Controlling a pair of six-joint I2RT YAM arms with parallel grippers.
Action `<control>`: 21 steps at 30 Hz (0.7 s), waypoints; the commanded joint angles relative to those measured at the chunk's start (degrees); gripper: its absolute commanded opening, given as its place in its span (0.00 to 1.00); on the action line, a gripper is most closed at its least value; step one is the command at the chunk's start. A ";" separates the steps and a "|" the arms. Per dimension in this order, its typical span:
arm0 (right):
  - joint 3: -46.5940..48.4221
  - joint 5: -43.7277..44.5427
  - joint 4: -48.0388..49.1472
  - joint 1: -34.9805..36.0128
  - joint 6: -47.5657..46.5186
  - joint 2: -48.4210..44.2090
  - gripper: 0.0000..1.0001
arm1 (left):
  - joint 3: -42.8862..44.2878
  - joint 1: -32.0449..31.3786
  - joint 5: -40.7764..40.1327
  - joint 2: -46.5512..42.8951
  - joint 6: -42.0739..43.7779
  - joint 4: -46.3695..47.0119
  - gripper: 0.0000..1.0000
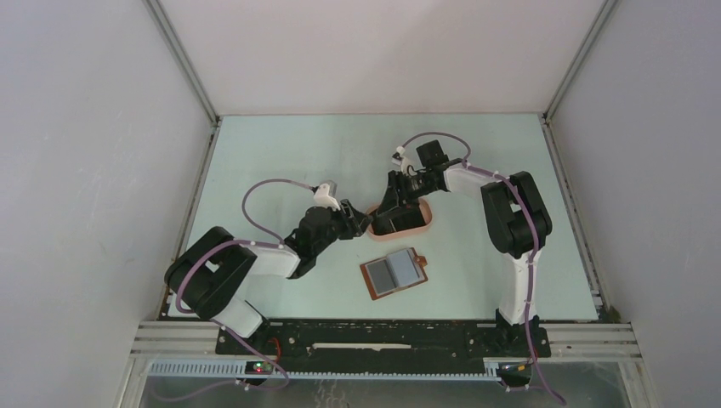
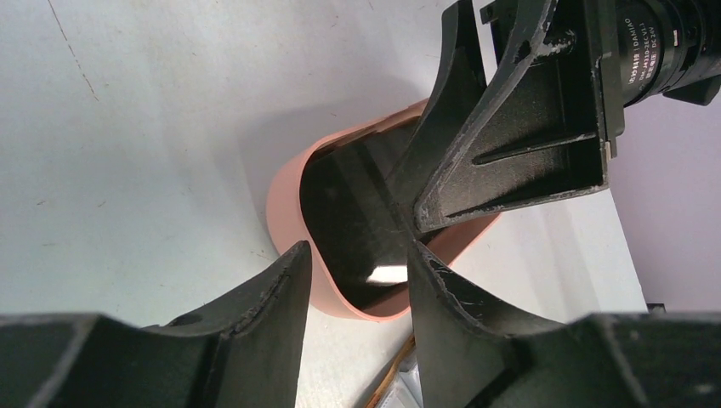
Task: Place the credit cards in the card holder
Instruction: Pick up the credit card from the storage box.
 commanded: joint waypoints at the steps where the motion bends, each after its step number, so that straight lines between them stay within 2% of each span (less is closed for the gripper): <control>1: -0.44 -4.20 2.25 -0.06 2.83 -0.35 0.61 | 1.99 0.66 1.62 0.10 -0.73 2.06 0.50; 5: -0.50 -4.20 2.46 -0.11 2.91 0.02 0.55 | 0.53 1.09 1.78 -0.29 -1.28 4.77 0.51; 15: 0.40 4.77 -0.55 2.26 -1.07 0.45 0.45 | -2.37 1.74 3.84 -1.15 -2.06 10.66 0.51; 19: 0.57 7.51 -0.69 2.94 -1.32 0.48 0.35 | -2.97 1.84 4.10 -1.30 -2.19 11.64 0.51; 21: 0.75 9.10 -0.90 3.25 -1.72 0.50 0.27 | -3.24 1.95 4.18 -1.32 -2.27 12.09 0.51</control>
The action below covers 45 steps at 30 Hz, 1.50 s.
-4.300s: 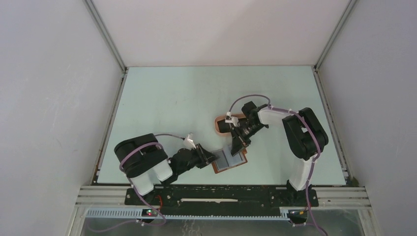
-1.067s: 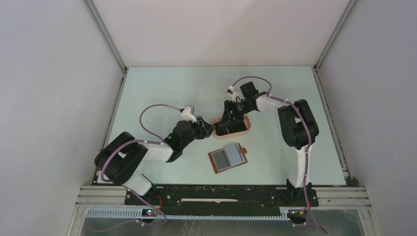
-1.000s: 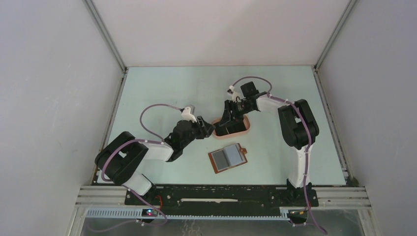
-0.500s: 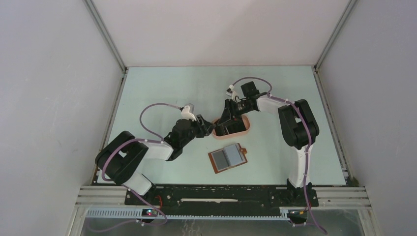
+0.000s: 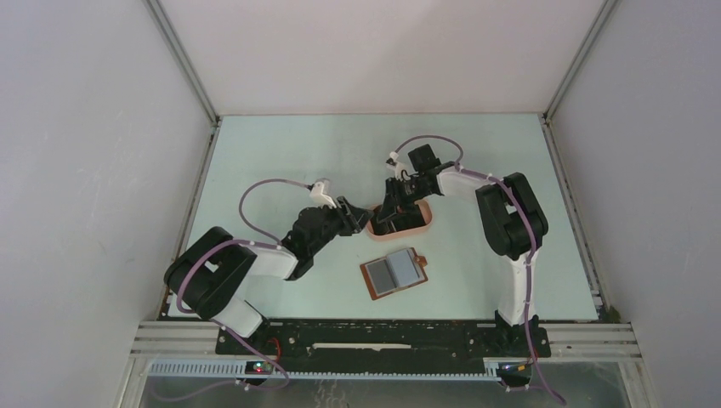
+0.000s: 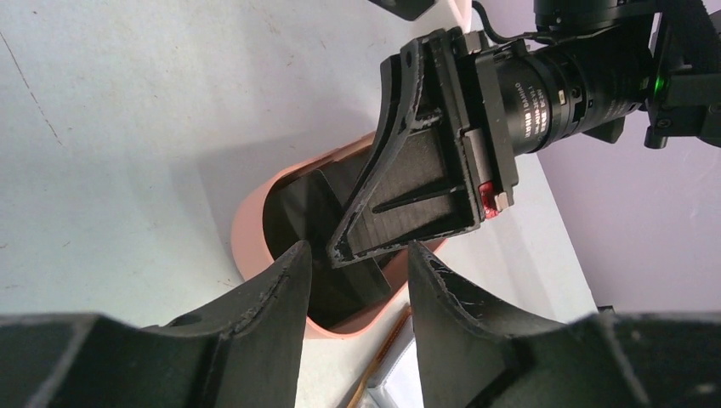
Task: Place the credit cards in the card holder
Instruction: Pick up the credit card from the storage box.
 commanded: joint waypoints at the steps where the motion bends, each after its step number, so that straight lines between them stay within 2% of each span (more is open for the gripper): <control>1: 1.31 4.76 -1.02 0.88 -2.05 0.35 0.23 | -1.70 0.59 1.08 -1.34 -0.72 4.01 0.51; 5: 1.70 5.34 -1.91 0.24 -3.50 -0.75 0.09 | -2.49 0.77 1.82 -1.93 -0.80 5.28 0.51; 9: 1.63 1.07 -2.62 -2.09 -6.96 -2.39 0.00 | -3.99 1.76 4.90 -2.22 -0.64 10.33 0.55; 13: 1.47 -5.59 -3.84 -4.57 -12.48 -3.54 0.00 | -4.27 4.23 13.29 0.15 -1.90 18.09 0.56; 14: 1.46 -6.57 -4.06 -4.95 -13.57 -3.81 0.00 | -4.51 4.88 14.89 0.98 -2.82 20.69 0.61; 17: 1.46 -9.58 -4.66 -6.05 -16.64 -4.68 0.00 | -5.55 6.65 18.37 3.92 -6.24 27.76 0.85; 18: 1.48 -10.83 -4.84 -6.43 -17.40 -4.93 0.00 | -5.43 7.07 18.97 4.45 -6.95 28.13 0.89; 27: 2.39 -22.64 -6.23 -8.80 -19.32 -4.94 0.00 | -1.47 7.19 23.49 8.52 -10.37 26.77 0.95; 33: 3.08 -28.00 -5.70 -8.87 -16.90 -3.78 0.00 | 1.08 7.18 24.60 12.18 -14.57 27.07 0.93; 45: 3.91 -31.14 -5.67 -8.83 -13.97 -2.15 0.00 | 5.81 6.16 25.47 16.44 -18.63 27.30 0.64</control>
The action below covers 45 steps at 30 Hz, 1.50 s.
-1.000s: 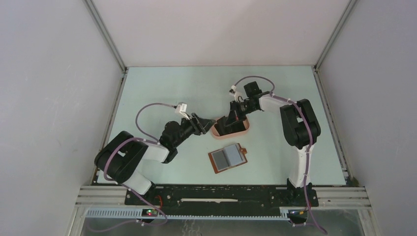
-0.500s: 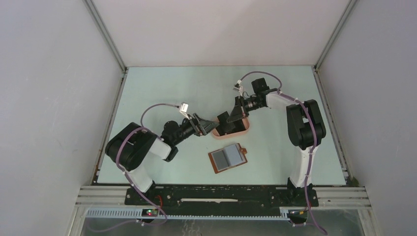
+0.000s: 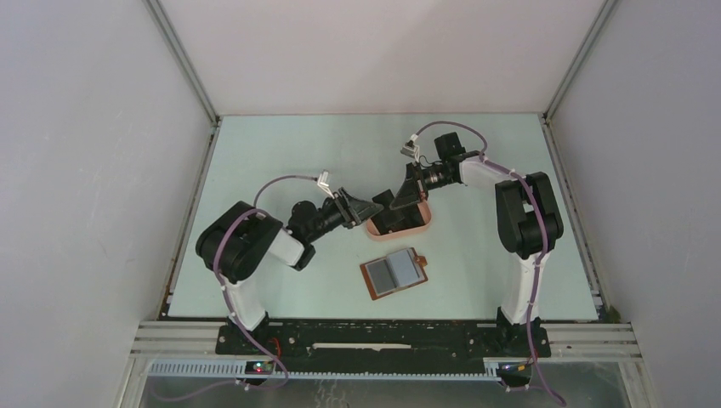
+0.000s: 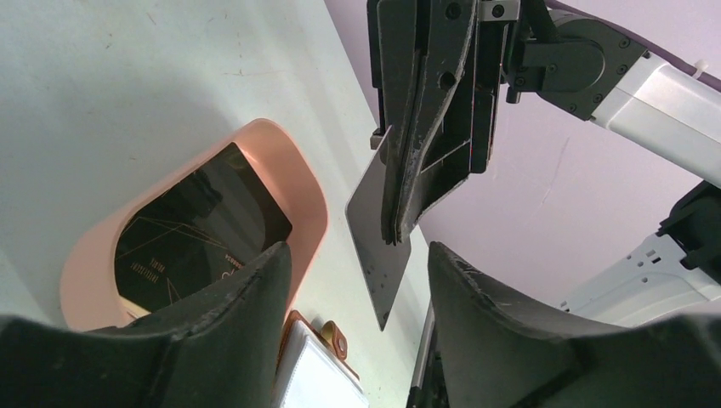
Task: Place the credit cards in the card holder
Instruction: Pick up the credit card from the storage box.
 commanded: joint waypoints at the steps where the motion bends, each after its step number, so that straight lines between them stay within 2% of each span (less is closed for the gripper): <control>1: 2.17 -2.35 -0.04 -0.30 2.21 0.45 0.00 | 3.03 -0.83 1.71 1.09 -1.92 2.46 0.61; 3: 2.17 -2.10 -0.09 -0.34 2.65 0.59 0.00 | 3.75 -1.11 2.40 1.77 -2.60 2.79 0.55; 6: 2.17 -1.13 -0.13 -0.18 3.63 0.51 0.00 | 4.35 -1.13 3.41 2.31 -3.79 3.66 0.40; 8: 2.17 -0.33 -0.26 -0.04 4.29 0.18 0.00 | 4.54 -1.13 3.87 2.45 -4.66 4.33 0.21; 9: 2.17 -0.26 -0.36 0.09 4.43 0.04 0.01 | 4.50 -1.11 3.91 2.47 -5.11 4.74 0.05; 10: 2.17 -0.09 -0.54 0.24 4.67 -0.12 0.02 | 4.47 -1.13 3.91 2.36 -5.75 5.01 0.01; 12: 2.25 0.09 -1.06 0.66 4.84 -0.70 0.13 | 4.17 -1.09 3.91 1.96 -7.64 5.60 0.00; 15: 2.61 0.91 -4.49 1.15 3.04 -2.78 0.44 | 2.67 -0.61 3.33 1.41 -12.24 7.76 0.00; 17: 3.30 1.96 -7.76 0.80 1.22 -5.05 0.55 | 1.43 0.09 3.23 0.78 -16.84 8.92 0.00; 19: 3.70 3.35 -10.54 0.11 -2.26 -7.65 0.61 | 0.25 0.59 3.37 -0.89 -20.75 9.08 0.00; 24: 3.00 6.32 -14.08 -1.65 -6.20 -16.52 0.63 | -2.58 1.18 3.48 -6.36 -34.89 9.06 0.00; 28: 0.98 7.79 -13.38 -2.27 -7.04 -25.40 0.63 | -4.04 1.41 5.40 -11.95 -47.67 9.15 0.00; 32: -3.02 9.84 -10.20 -2.63 -5.93 -33.66 0.63 | -5.73 1.50 5.14 -19.35 -56.11 9.07 0.00; 37: -8.22 9.52 -4.33 -3.62 -3.37 -43.29 0.63 | -7.27 1.43 4.03 -28.75 -63.10 9.06 0.00; 41: -11.75 8.16 -1.71 -4.31 -2.52 -49.88 0.65 | -7.12 1.33 5.87 -33.88 -65.29 8.93 0.00; 45: -13.13 6.24 -1.50 -4.72 -2.51 -52.75 0.68 | -8.19 1.33 7.38 -38.02 -65.96 8.26 0.00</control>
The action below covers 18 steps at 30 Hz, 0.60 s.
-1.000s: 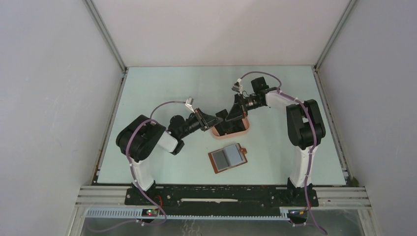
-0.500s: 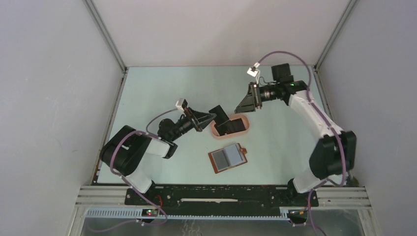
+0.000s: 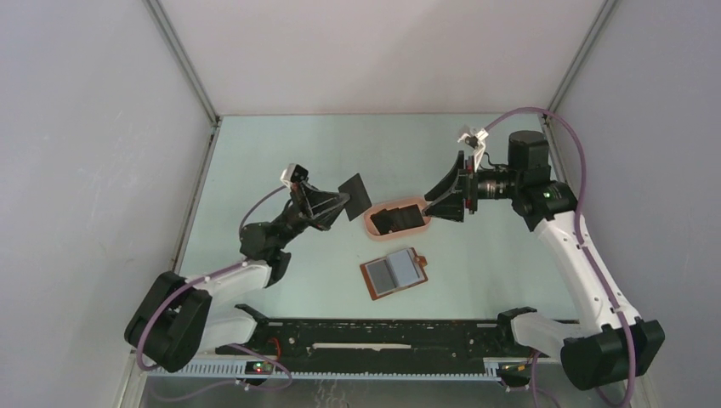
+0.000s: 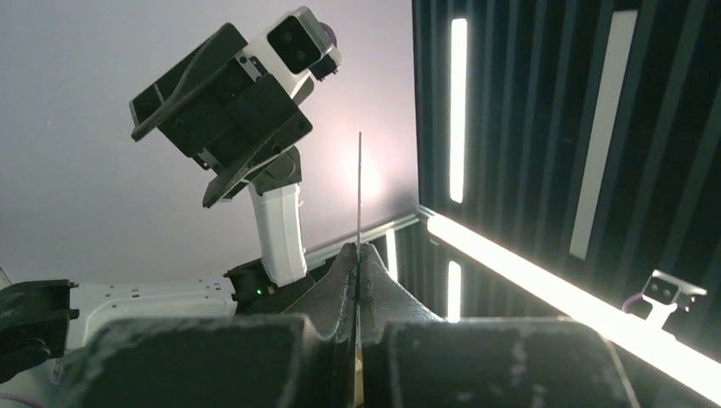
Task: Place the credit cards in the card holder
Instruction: Pick up the credit card from the storage box.
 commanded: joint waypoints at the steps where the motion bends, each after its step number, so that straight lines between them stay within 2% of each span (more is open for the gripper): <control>1: -0.71 -2.77 3.15 -0.61 0.80 -3.54 0.69 | -2.28 0.17 2.99 -4.25 -8.03 1.55 0.00; 8: -2.70 -6.11 6.15 -0.74 3.56 -4.66 0.77 | -3.64 0.12 5.20 -6.61 -6.92 1.01 0.00; 14: -6.58 -11.88 11.92 -0.63 9.64 -5.29 0.88 | -1.22 -1.56 11.24 -5.45 -4.51 1.99 0.00; 18: -8.16 -11.40 15.76 0.90 15.34 -4.67 0.86 | 1.33 -2.72 16.62 -3.38 1.92 1.93 0.00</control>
